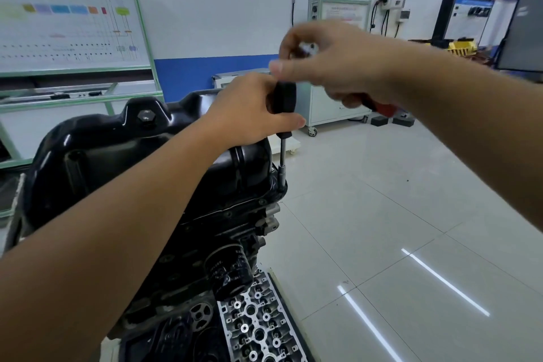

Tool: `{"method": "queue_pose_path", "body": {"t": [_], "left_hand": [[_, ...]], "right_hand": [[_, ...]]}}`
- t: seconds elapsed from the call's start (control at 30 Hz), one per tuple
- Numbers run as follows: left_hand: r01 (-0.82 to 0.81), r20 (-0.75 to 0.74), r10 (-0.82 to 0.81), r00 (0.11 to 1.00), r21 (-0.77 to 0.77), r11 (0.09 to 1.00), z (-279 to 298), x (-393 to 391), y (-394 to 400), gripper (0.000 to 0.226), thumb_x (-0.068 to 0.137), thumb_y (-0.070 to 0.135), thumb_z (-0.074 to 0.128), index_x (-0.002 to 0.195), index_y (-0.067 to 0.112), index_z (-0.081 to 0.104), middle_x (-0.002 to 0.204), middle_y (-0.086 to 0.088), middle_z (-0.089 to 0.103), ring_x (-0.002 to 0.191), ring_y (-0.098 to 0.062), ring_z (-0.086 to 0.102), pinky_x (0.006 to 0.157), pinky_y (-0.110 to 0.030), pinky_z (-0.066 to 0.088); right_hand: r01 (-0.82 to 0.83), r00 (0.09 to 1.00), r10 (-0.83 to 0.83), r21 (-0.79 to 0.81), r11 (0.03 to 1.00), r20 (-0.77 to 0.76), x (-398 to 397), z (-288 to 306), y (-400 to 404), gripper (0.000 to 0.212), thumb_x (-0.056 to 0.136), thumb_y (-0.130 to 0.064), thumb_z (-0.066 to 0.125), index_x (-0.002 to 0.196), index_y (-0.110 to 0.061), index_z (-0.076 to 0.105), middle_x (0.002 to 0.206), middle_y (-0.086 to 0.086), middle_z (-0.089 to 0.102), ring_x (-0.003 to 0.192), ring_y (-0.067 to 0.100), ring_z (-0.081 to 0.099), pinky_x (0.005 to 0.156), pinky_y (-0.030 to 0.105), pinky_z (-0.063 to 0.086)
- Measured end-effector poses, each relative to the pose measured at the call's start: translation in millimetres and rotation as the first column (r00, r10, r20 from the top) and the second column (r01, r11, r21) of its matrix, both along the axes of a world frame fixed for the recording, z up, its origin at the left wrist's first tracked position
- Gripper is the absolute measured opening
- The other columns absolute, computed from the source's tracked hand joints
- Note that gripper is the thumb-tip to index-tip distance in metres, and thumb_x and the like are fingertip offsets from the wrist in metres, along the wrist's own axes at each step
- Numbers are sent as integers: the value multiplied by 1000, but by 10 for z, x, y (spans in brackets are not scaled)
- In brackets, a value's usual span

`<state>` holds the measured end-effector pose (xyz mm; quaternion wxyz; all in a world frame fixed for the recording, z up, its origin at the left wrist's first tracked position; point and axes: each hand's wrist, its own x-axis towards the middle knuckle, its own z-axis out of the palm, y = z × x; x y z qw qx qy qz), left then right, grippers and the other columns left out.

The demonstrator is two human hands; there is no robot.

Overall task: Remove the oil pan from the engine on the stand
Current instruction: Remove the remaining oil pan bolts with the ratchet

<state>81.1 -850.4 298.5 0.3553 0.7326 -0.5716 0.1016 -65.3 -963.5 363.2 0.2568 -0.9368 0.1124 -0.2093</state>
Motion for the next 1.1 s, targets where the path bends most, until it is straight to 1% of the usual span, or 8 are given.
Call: {"method": "queue_pose_path", "body": {"t": [0.2, 0.3, 0.4, 0.53, 0.6, 0.77, 0.97, 1.1], "left_hand": [[14, 21, -16, 1000, 77, 997, 51, -25, -1, 36, 69, 58, 74, 81, 26, 62, 85, 2, 71, 87, -21, 68, 84, -51, 55], [172, -77, -162, 984, 131, 976, 98, 74, 29, 27, 80, 33, 83, 96, 15, 71, 91, -2, 77, 94, -20, 73, 93, -45, 55], [241, -157, -223, 962, 106, 965, 89, 148, 50, 21, 84, 11, 85, 100, 13, 72, 87, 6, 76, 86, -10, 75, 81, -25, 56], [129, -59, -130, 990, -16, 991, 27, 82, -17, 31, 68, 40, 93, 66, 53, 65, 59, 25, 60, 58, 3, 56, 59, -22, 42], [122, -46, -122, 991, 4, 992, 35, 39, -30, 30, 64, 52, 89, 68, 65, 62, 60, 30, 58, 59, 6, 54, 61, -27, 45], [142, -39, -136, 990, 189, 972, 85, 108, 16, 32, 74, 36, 85, 99, 21, 71, 91, -1, 76, 90, -23, 73, 90, -53, 55], [-40, 24, 39, 999, 81, 996, 38, 3, -49, 40, 57, 59, 76, 75, 27, 59, 66, 10, 57, 69, -18, 58, 72, -45, 53], [-75, 72, 62, 995, 181, 981, 67, -7, -59, 44, 59, 63, 72, 90, 33, 63, 83, 11, 69, 84, -13, 67, 82, -45, 56]], "right_hand": [[-14, 999, 22, -230, 973, 34, 192, -62, -53, 26, 89, -46, 77, 90, -25, 62, 80, -5, 55, 34, 3, 47, 35, 21, 40], [-108, 994, 109, -291, 950, -14, 180, -4, -43, 13, 89, -28, 77, 94, -24, 64, 73, -8, 60, 40, 2, 50, 38, 20, 40], [-100, 995, 84, -346, 933, -63, 179, 41, -45, 14, 86, -26, 74, 91, -35, 64, 82, -8, 64, 53, 8, 57, 49, 34, 51], [18, 998, 1, -332, 943, 58, 251, -29, -47, 33, 80, -56, 76, 86, -26, 63, 82, -5, 64, 66, 17, 63, 52, 30, 51], [39, 995, -5, -336, 941, 102, 268, -60, -75, 32, 82, -49, 81, 84, -24, 61, 80, -6, 64, 71, 13, 67, 51, 21, 48], [1, 999, 12, -401, 916, 32, 189, -1, -119, 23, 78, -25, 83, 94, -27, 66, 87, -12, 63, 77, 11, 65, 62, 29, 49], [36, 995, -4, -321, 946, 101, 199, -76, -84, 34, 78, -53, 80, 85, -23, 66, 78, -8, 62, 67, 9, 59, 55, 25, 45], [153, 978, -82, -393, 907, 192, 249, -114, -15, 31, 80, -37, 85, 95, -16, 67, 95, 4, 68, 89, 22, 64, 71, 32, 54]]}}
